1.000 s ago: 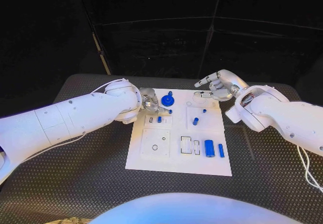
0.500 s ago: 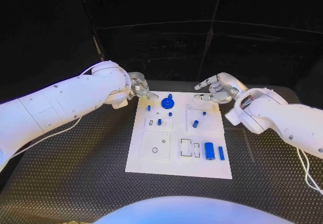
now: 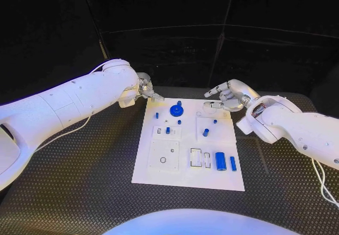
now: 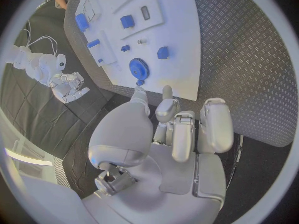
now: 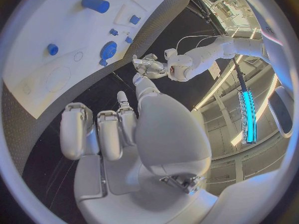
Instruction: Assemble the parts on the task board
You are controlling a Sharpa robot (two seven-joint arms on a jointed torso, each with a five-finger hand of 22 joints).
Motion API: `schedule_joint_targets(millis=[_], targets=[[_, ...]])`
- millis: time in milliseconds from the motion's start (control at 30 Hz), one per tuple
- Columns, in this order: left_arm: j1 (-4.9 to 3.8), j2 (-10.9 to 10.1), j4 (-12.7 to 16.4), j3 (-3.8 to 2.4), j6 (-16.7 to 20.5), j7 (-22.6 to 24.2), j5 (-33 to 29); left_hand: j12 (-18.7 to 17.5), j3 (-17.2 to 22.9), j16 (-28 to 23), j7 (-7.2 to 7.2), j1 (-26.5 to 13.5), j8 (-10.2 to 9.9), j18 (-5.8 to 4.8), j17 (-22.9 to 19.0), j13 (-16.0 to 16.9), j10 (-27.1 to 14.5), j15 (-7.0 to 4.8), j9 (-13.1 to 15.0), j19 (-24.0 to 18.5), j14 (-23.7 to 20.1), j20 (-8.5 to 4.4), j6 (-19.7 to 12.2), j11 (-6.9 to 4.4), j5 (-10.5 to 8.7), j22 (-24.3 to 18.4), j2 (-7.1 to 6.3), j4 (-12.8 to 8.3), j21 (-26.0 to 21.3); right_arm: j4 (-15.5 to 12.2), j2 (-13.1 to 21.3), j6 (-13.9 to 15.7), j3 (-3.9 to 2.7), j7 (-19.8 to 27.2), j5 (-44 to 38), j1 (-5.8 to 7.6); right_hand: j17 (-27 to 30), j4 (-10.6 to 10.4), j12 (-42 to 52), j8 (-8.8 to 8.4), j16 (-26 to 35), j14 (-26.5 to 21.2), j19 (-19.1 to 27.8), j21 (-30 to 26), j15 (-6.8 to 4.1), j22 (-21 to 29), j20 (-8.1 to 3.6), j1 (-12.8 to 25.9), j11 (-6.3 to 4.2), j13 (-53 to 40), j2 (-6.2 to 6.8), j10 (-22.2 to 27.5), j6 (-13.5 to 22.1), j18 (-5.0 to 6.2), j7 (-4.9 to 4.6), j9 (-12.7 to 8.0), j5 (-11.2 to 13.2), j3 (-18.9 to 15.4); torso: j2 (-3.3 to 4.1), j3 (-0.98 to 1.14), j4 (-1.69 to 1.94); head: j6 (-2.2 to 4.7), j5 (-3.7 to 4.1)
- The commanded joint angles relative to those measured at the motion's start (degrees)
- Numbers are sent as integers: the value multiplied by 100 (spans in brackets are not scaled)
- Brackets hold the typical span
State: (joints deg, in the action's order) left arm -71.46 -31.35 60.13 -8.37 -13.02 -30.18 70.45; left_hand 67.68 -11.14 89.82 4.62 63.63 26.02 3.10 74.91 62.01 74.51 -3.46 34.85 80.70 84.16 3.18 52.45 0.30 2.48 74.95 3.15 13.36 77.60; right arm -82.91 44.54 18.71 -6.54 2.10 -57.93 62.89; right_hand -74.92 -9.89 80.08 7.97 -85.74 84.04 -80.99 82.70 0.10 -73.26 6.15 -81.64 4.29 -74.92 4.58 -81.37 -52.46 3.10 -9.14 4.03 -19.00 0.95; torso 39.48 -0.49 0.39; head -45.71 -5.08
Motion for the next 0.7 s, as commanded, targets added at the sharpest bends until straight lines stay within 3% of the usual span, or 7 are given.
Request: schedule_joint_targets(millis=[33,267,700], targets=[[-23,85,-148,55,-320,53,182,22,-30,18,-11,16,-35,68,1509,5,36,32,-7,26,584,3,40,2,27,25,6,10,28,4,-6,-38,-5,32,-10,9,-305,26,-15,30,24,346,33,-37,-33,6,-19,55,-17,-261,-24,2,-33,48,1,-8,24,-1,-2,-2,-4,-9,-5],[-19,257,-359,162,-437,50,204,23,-84,18,-18,-10,-39,69,1509,1,34,28,-25,28,584,1,79,-3,26,23,-12,35,24,15,-21,-43,-5,40,-10,9,-304,25,-17,30,25,346,37,-40,-33,13,-19,60,-17,-258,-29,4,-33,49,2,-8,16,0,-8,-4,-11,-22,-12],[11,334,-427,226,-766,42,164,57,-132,18,-37,-25,-28,59,1509,34,59,21,-39,57,584,-4,155,-17,27,68,24,77,57,25,-38,-50,-5,46,-10,9,-304,25,-17,30,25,346,37,-40,-33,13,-19,60,-17,-258,-29,4,-33,49,2,-8,16,0,-10,0,2,-4,-21]])
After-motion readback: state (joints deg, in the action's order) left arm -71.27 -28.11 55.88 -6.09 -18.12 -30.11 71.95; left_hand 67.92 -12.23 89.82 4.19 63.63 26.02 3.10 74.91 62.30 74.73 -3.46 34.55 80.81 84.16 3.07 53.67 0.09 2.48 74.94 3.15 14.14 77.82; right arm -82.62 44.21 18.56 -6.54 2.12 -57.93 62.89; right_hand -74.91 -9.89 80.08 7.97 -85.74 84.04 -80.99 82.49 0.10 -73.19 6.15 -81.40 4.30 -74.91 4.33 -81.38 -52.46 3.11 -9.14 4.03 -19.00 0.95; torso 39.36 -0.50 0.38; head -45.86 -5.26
